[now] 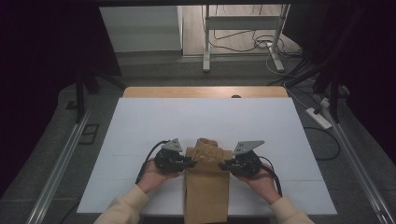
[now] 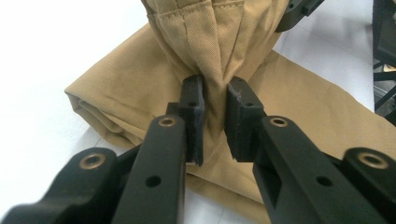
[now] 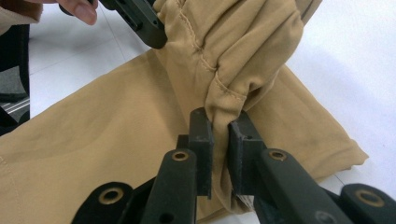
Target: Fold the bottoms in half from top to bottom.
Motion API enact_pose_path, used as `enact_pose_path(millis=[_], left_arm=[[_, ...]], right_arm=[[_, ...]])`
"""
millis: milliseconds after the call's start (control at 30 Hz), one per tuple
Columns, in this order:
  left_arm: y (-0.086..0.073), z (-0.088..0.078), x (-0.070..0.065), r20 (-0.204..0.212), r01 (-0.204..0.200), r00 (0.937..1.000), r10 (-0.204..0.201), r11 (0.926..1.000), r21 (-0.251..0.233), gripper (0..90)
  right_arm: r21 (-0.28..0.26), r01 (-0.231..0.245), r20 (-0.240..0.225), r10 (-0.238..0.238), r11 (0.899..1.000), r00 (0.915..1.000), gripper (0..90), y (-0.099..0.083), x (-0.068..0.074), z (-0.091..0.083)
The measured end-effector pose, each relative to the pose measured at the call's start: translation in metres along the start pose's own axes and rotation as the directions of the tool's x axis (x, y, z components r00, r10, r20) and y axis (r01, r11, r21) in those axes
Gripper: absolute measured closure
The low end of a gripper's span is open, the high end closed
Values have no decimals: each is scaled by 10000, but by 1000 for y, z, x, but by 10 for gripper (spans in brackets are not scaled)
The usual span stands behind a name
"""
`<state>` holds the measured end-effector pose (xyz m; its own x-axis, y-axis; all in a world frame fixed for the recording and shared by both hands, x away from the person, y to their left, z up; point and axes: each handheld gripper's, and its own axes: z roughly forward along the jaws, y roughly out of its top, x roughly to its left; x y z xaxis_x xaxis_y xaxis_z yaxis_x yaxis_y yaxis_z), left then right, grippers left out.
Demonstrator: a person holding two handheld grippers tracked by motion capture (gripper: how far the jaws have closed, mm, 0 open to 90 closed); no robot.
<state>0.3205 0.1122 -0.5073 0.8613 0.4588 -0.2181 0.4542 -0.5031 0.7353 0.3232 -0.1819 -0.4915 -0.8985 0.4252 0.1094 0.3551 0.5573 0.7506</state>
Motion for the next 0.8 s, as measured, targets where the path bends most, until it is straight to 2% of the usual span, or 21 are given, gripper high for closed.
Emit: enact_pose_path(millis=[233, 367, 467, 533, 633, 800], left_arm=[[-7, -3, -6, 27, 1, 10000, -1, 10000, -8, 745], [-13, -6, -10, 106, 171, 9998, -171, 9998, -44, 625], [-17, -12, -11, 112, 423, 9990, -422, 9990, -111, 474], [-22, -20, -13, -37, 485, 9988, -486, 9987, -176, 438], [-29, -29, -11, -167, 603, 9980, -607, 9979, -232, 422], [-34, -35, -3, -529, 969, 9937, -984, 9948, -305, 419]], right_arm=[[-101, 106, -80, -107, 9999, 9999, 780, -1, 8, -6], [-77, 183, -128, -184, 9998, 9997, 738, -5, 14, -9], [-120, 192, -57, -192, 9997, 9998, 654, -10, 19, -12], [-220, 162, -46, -163, 9996, 9999, 599, -12, 22, -17], [-353, 57, -92, -60, 9994, 9999, 542, -15, 24, -25], [-447, -122, 209, 131, 9989, 9997, 511, -19, 20, -33]])
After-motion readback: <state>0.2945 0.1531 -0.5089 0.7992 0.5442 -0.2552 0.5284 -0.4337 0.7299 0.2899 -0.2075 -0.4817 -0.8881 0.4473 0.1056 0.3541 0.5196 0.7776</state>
